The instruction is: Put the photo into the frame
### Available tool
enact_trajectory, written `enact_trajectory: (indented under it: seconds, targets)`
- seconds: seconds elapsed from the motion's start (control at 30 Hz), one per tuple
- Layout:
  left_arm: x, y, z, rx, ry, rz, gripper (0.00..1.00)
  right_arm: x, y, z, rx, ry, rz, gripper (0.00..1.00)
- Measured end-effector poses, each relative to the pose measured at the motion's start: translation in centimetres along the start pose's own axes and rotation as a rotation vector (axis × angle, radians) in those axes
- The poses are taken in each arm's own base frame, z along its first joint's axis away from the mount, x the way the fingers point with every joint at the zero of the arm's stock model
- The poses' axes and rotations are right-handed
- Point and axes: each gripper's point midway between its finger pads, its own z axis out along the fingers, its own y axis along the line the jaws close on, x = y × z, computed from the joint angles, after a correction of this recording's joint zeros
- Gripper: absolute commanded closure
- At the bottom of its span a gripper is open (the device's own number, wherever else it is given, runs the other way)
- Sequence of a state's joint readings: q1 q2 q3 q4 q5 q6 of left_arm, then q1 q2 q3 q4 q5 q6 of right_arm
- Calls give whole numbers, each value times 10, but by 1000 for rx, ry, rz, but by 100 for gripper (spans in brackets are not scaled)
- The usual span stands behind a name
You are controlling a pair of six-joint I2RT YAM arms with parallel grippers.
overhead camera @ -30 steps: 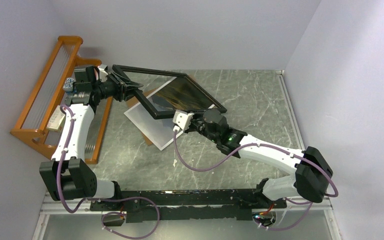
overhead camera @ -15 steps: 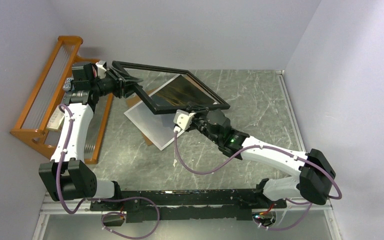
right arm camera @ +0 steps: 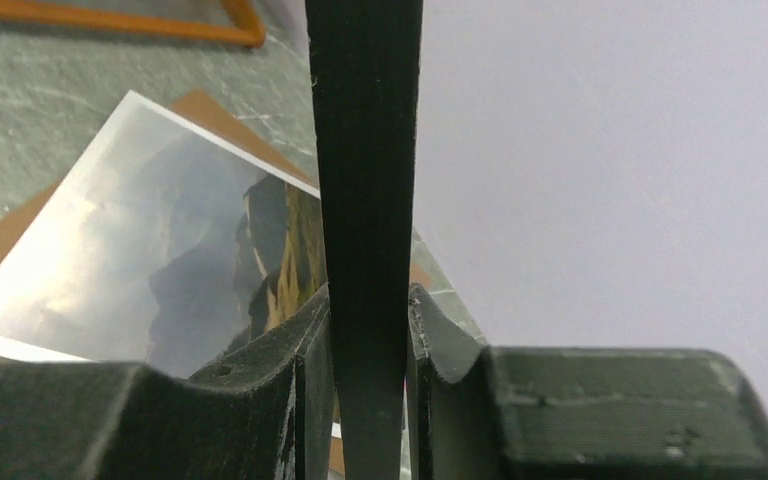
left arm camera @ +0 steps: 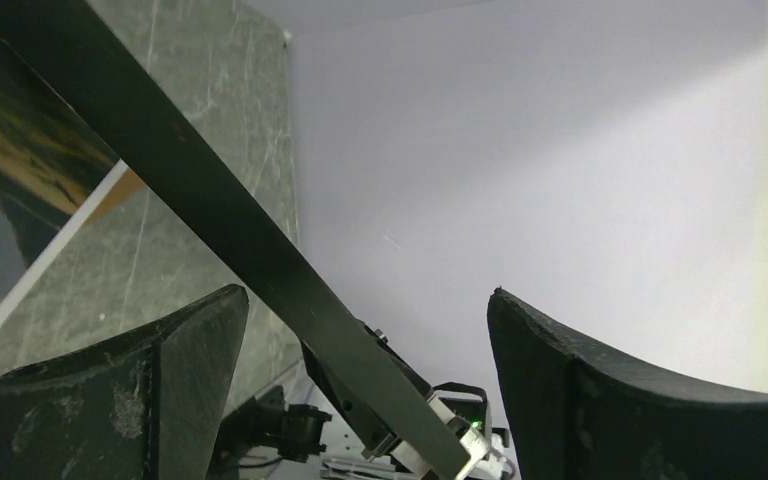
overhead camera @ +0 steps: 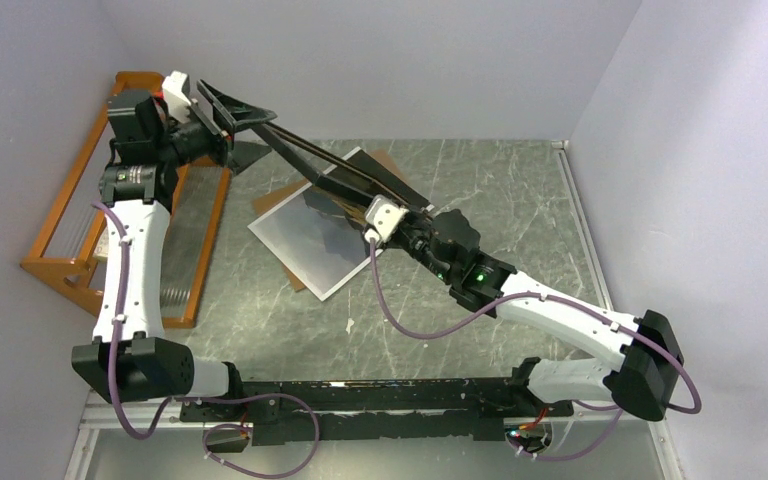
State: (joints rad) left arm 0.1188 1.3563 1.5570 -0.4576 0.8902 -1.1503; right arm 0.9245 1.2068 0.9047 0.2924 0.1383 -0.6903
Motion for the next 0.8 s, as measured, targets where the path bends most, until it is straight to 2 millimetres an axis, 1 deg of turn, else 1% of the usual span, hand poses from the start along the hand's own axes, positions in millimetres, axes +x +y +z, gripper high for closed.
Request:
enact_trajectory:
  seconds: [0.1,0.23,0.47,0.57,0.67,0.73,0.8]
  targets:
    - [-4,-19,-7,25,-26,94,6,-3,-9,1,19,-11,74,100]
    - [-4,-34,-17,45,-55,204,6,-12,-25,4,62,-37,175,100]
    - [1,-46,-32,29,-100,352,6,-43,-60,7,132,-123,395,100]
    - [2,-44,-38,0,-125,391,6,-59,-80,7,161,-162,514,100]
    - [1,-36,-40,-44,-146,410,6,-70,-97,4,186,-180,653,100]
    - [-2,-25,-40,-82,-158,411,6,-70,-110,2,206,-172,758,100]
    - [-5,-6,-38,-136,-168,399,6,-62,-122,0,236,-149,890,100]
